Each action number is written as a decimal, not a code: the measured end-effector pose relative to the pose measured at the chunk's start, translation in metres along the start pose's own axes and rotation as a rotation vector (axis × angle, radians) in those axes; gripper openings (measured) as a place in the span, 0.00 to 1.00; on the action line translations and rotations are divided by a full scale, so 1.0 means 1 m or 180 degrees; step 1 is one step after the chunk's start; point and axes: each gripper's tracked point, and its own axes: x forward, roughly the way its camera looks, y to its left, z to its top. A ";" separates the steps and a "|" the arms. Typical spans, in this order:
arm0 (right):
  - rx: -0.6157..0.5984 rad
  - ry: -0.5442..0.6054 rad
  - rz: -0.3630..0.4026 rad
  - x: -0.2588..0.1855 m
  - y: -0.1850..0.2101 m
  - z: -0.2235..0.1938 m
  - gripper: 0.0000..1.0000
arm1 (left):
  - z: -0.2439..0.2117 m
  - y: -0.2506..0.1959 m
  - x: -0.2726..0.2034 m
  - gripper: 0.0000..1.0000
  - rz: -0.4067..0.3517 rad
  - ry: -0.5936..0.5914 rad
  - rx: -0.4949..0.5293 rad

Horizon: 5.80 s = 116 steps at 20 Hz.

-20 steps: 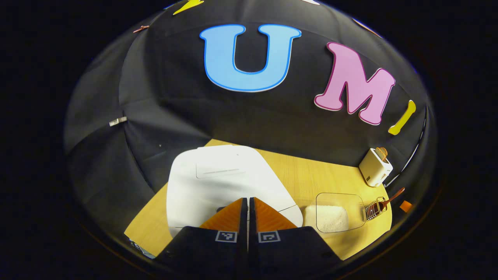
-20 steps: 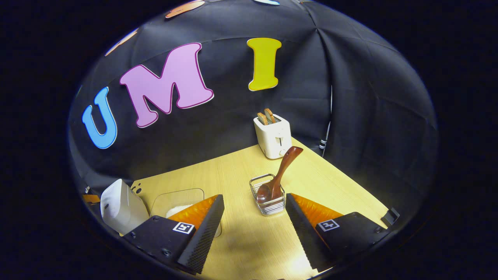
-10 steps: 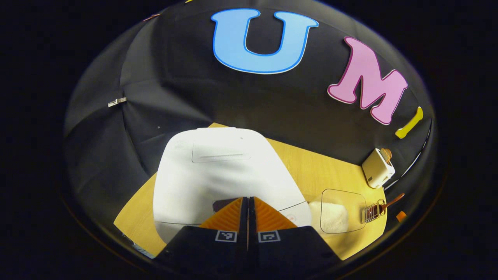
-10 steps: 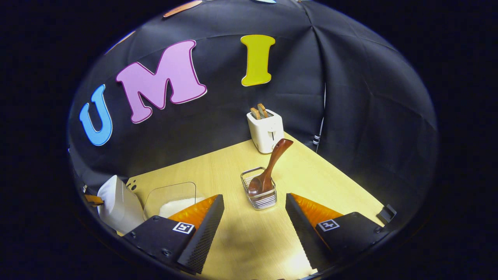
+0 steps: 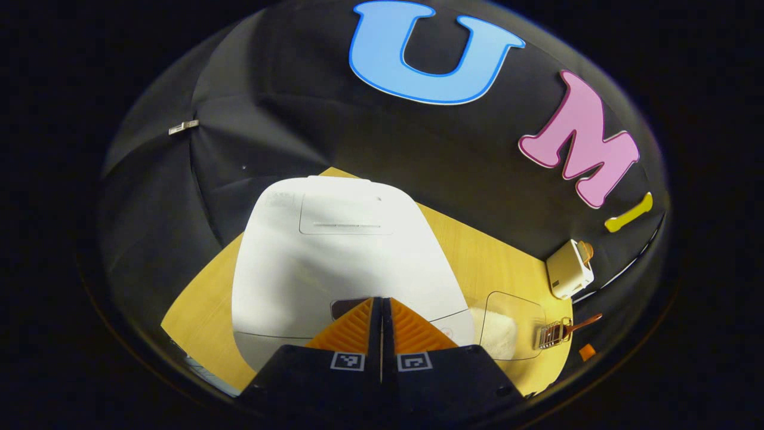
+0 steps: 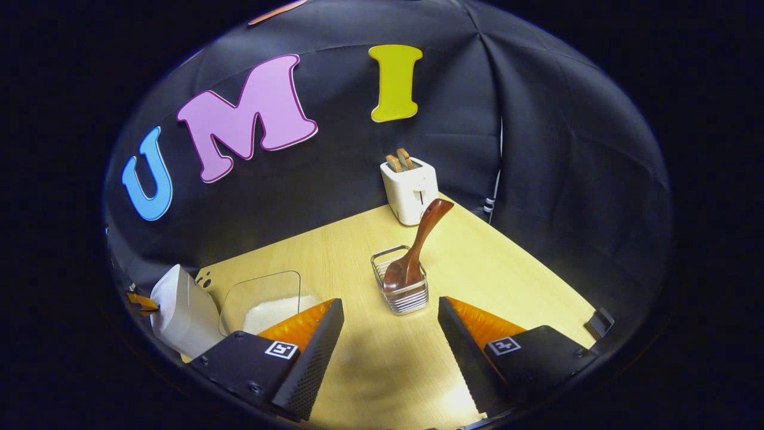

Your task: Close the left gripper, press the button to open the rice cooker; take a wooden spoon from the chopstick holder with the right hand, scoop a spoonful of rice and pour it into the rice cooker, then put the wooden spoon back into the chopstick holder.

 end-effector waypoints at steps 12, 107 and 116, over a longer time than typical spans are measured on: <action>0.0030 0.0081 0.0079 0.005 0.007 -0.014 0.99 | -0.002 0.002 0.008 0.06 0.0324 0.0240 0.0339; -0.0999 -0.0160 0.0300 0.142 0.207 -0.029 0.19 | -0.029 -0.015 -0.091 0.94 -0.0779 -0.0637 0.0848; -0.0391 0.0245 0.0359 0.129 0.240 -0.079 0.20 | -0.023 -0.007 -0.086 0.94 -0.0733 -0.0663 0.0692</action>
